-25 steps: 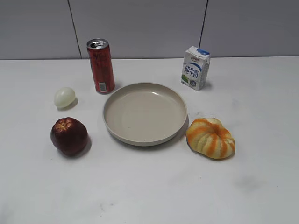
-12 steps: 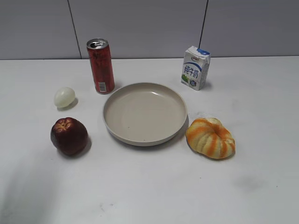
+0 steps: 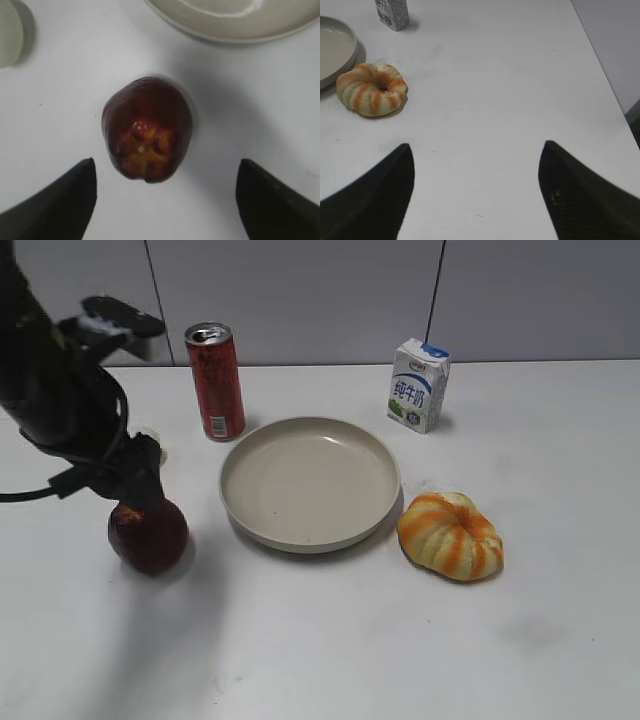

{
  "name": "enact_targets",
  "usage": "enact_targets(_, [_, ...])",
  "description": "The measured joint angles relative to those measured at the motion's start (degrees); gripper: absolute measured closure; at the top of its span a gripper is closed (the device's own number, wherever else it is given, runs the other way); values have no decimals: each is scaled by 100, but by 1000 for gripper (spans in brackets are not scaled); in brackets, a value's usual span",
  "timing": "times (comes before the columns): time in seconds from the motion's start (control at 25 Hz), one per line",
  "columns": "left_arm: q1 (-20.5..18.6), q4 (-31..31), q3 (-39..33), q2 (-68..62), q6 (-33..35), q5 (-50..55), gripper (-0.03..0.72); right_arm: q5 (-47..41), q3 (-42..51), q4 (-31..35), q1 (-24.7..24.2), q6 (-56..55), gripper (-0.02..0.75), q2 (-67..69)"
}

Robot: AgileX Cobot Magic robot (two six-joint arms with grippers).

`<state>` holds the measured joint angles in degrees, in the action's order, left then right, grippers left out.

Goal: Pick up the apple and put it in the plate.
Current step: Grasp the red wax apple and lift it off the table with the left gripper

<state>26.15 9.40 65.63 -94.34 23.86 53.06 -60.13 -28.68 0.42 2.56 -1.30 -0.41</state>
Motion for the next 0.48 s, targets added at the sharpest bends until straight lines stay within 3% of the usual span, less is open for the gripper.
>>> enact_targets(0.32, [12, -330, 209, -1268, 4, 10, 27, 0, 0, 0, 0, 0, 153, 0])
enact_targets(0.48, [12, -378, 222, -1520, 4, 30, 97, 0, 0, 0, 0, 0, 153, 0])
